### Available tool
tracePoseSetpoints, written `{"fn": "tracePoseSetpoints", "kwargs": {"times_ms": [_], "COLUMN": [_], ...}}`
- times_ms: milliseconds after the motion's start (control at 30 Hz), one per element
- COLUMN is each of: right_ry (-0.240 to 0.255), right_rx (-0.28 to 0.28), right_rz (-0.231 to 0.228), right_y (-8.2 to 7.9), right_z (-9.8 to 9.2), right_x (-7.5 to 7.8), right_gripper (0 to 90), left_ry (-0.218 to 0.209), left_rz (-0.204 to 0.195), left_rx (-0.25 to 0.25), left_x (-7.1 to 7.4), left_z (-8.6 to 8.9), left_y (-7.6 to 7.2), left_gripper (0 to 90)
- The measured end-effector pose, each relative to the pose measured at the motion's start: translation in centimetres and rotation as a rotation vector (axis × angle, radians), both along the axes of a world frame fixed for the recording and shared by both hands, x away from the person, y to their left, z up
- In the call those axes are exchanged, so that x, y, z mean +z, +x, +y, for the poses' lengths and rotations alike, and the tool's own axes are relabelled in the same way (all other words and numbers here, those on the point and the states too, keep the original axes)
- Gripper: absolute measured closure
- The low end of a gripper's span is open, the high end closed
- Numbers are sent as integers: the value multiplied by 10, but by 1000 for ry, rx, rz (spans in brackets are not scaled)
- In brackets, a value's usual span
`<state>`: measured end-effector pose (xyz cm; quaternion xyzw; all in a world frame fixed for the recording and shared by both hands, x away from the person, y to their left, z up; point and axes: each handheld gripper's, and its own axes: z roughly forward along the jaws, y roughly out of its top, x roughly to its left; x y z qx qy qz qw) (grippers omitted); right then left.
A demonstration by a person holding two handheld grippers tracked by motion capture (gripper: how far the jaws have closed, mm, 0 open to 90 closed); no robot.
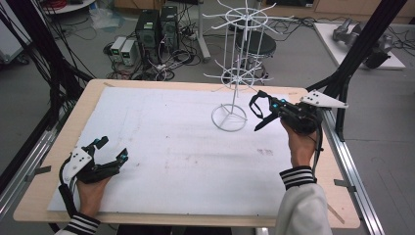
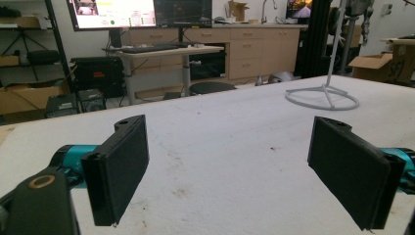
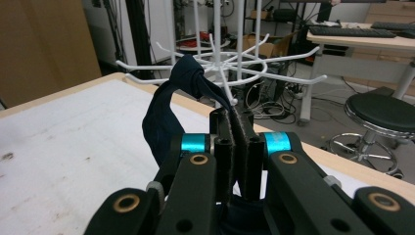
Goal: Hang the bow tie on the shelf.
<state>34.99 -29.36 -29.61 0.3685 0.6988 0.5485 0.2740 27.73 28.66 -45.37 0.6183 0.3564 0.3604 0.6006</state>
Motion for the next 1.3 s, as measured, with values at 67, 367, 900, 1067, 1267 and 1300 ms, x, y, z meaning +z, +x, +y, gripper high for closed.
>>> {"fn": "tracePoseSetpoints", "kwargs": {"times_ms": [67, 367, 900, 1067, 1267, 1300], "right_ry": [10, 14, 11, 7, 14, 15], "right_rx": [-3, -19, -60, -66, -73, -67], "right_rz": [-2, -1, 22, 30, 38, 38], "right_y": [2, 10, 29, 32, 39, 40], "right_z": [0, 0, -1, -1, 3, 4], "right_x": [0, -1, -12, -14, -19, -20], "right_gripper": [875, 874, 874, 874, 873, 872], "left_ry": [0, -1, -6, -6, -7, -7], "left_rz": [0, 2, 2, 2, 2, 3], "left_rx": [0, -1, -1, -1, -1, -1], "left_x": [0, 0, 0, 0, 0, 0], "left_z": [0, 0, 0, 0, 0, 0], "left_y": [0, 0, 0, 0, 0, 0], "left_gripper": [158, 158, 158, 158, 158, 158]}}
